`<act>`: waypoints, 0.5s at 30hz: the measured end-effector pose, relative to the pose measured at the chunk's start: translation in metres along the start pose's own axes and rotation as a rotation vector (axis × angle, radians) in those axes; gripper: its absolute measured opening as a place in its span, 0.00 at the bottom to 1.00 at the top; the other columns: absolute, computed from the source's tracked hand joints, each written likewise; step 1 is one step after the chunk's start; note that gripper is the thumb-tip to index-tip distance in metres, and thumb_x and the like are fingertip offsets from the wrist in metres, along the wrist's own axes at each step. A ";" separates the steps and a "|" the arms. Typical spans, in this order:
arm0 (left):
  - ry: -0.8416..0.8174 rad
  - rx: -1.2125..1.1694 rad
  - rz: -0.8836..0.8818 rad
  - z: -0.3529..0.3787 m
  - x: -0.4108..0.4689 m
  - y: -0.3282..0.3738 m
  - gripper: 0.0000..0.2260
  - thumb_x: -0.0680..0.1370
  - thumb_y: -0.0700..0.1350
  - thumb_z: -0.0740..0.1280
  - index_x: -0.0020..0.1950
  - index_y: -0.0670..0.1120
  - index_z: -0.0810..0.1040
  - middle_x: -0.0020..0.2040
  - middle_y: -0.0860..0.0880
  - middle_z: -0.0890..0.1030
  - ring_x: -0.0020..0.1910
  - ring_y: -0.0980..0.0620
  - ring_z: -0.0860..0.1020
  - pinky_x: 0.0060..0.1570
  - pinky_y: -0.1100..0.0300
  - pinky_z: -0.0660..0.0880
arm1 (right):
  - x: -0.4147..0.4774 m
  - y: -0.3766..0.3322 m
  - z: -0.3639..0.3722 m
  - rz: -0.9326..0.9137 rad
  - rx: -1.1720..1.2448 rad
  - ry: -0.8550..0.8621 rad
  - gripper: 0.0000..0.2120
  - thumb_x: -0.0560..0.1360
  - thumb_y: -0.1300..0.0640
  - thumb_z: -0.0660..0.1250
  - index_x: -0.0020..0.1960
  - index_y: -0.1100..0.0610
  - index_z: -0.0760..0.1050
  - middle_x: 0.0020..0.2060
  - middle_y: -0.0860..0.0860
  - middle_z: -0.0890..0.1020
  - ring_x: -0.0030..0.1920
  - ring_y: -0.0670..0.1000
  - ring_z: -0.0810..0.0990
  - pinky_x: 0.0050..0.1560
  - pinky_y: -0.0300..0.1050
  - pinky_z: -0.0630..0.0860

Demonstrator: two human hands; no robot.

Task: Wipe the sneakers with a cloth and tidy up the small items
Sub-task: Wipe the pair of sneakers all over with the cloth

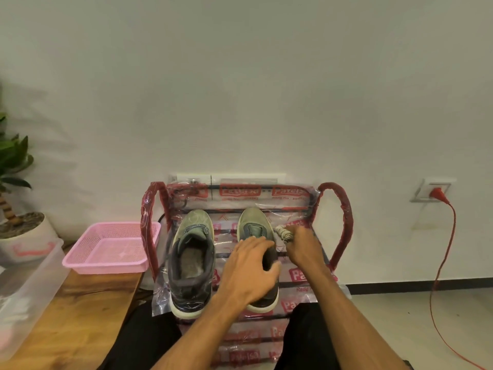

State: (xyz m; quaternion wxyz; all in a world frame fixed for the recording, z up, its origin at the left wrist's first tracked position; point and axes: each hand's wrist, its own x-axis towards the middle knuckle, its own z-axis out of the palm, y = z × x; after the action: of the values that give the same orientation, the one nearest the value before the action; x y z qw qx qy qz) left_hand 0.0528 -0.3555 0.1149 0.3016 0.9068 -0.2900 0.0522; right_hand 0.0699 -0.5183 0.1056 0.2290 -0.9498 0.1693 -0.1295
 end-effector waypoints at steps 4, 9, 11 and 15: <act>0.052 -0.001 -0.058 -0.015 0.016 0.000 0.22 0.72 0.43 0.66 0.66 0.51 0.73 0.66 0.53 0.74 0.67 0.53 0.69 0.64 0.57 0.67 | -0.005 0.015 -0.002 0.090 0.155 0.067 0.12 0.75 0.64 0.69 0.57 0.55 0.80 0.47 0.54 0.84 0.44 0.52 0.81 0.45 0.47 0.80; -0.295 0.352 -0.027 -0.002 0.040 -0.010 0.34 0.71 0.42 0.70 0.75 0.49 0.61 0.72 0.48 0.67 0.71 0.46 0.65 0.66 0.50 0.69 | -0.012 0.018 -0.004 0.082 0.230 0.065 0.10 0.75 0.62 0.70 0.55 0.54 0.81 0.43 0.50 0.83 0.40 0.48 0.80 0.40 0.45 0.81; -0.306 0.486 0.008 0.001 0.044 -0.011 0.34 0.72 0.40 0.70 0.76 0.49 0.60 0.71 0.47 0.68 0.70 0.45 0.66 0.63 0.49 0.69 | -0.016 0.015 -0.003 0.074 0.255 0.058 0.08 0.75 0.63 0.69 0.51 0.52 0.82 0.39 0.48 0.82 0.38 0.47 0.80 0.38 0.46 0.81; -0.215 0.596 0.074 0.002 0.046 -0.012 0.26 0.76 0.41 0.66 0.73 0.49 0.63 0.68 0.45 0.73 0.67 0.43 0.69 0.64 0.51 0.67 | -0.024 0.009 -0.002 0.061 0.270 0.047 0.08 0.75 0.63 0.68 0.44 0.51 0.80 0.33 0.45 0.80 0.34 0.45 0.79 0.32 0.43 0.77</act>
State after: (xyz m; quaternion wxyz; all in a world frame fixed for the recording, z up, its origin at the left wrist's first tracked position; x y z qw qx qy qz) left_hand 0.0976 -0.3717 0.1192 -0.0116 0.9444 -0.3248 0.0497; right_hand 0.0446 -0.5176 0.0991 0.3545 -0.9014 0.1847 -0.1663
